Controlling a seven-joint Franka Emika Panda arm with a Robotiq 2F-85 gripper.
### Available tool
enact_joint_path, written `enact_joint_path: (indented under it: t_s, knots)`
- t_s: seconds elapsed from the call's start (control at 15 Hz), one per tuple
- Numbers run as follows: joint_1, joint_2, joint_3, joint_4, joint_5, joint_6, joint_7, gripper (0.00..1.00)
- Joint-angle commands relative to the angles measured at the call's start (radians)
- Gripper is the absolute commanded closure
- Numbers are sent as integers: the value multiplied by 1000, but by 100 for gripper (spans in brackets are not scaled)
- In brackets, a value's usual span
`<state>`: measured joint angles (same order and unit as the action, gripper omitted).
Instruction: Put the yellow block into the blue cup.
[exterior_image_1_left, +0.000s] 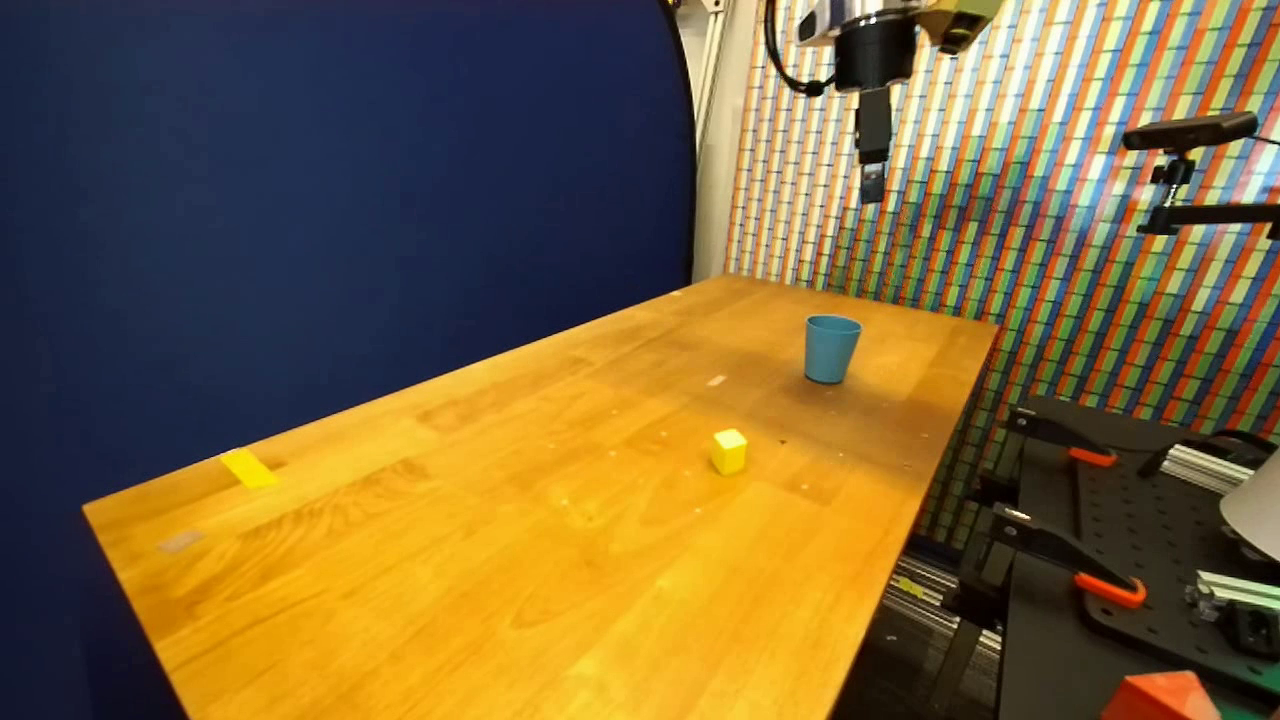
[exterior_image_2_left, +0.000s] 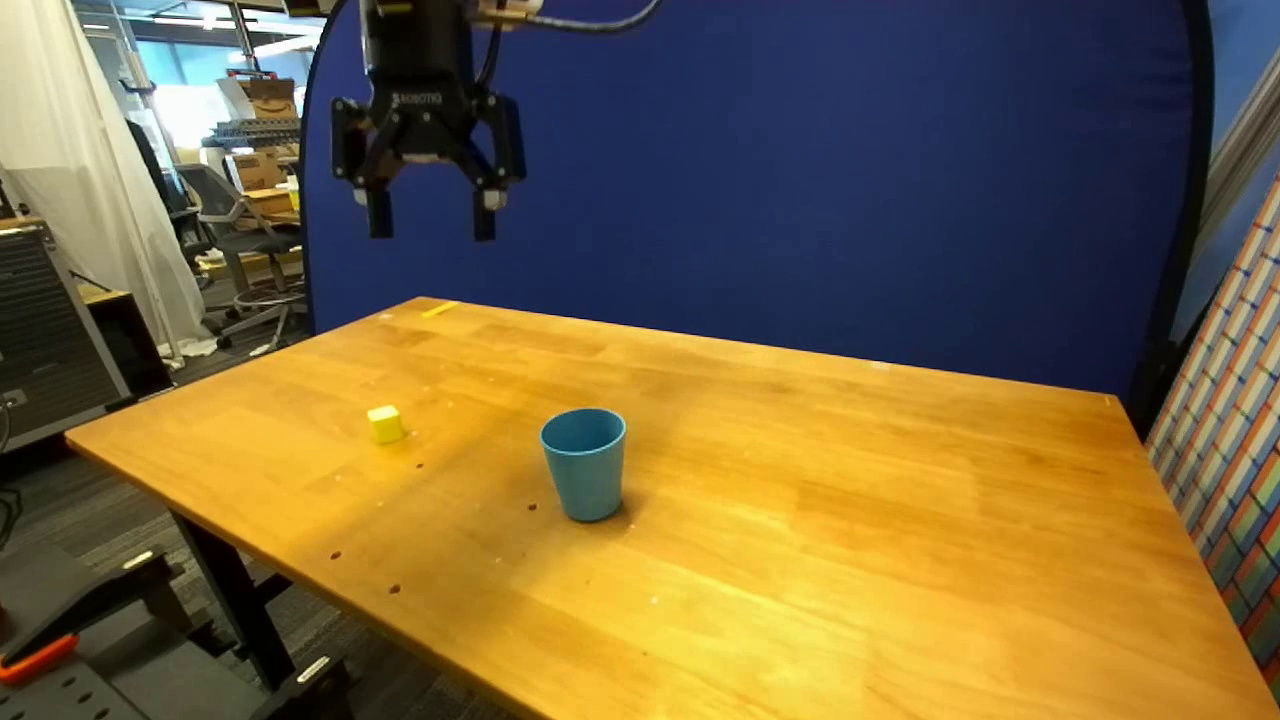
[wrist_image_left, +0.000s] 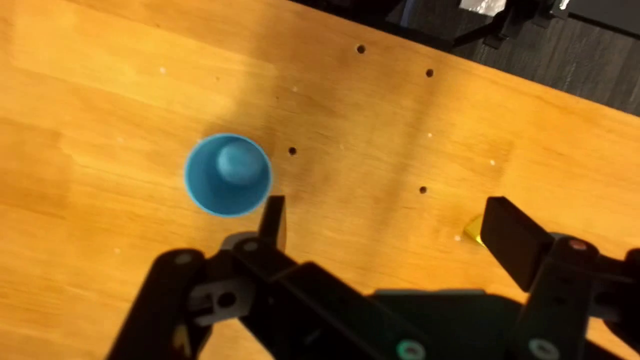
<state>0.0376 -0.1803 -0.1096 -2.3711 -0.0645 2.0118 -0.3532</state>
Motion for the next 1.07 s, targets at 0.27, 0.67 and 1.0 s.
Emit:
enact_joint_path:
  t_s: [0.27, 0.67, 1.0]
  knots:
    - [45, 390, 145, 208, 38, 72, -83, 0]
    - [60, 583, 213, 315, -30, 87, -49, 0]
    - [78, 665, 232, 359, -85, 126, -26, 0]
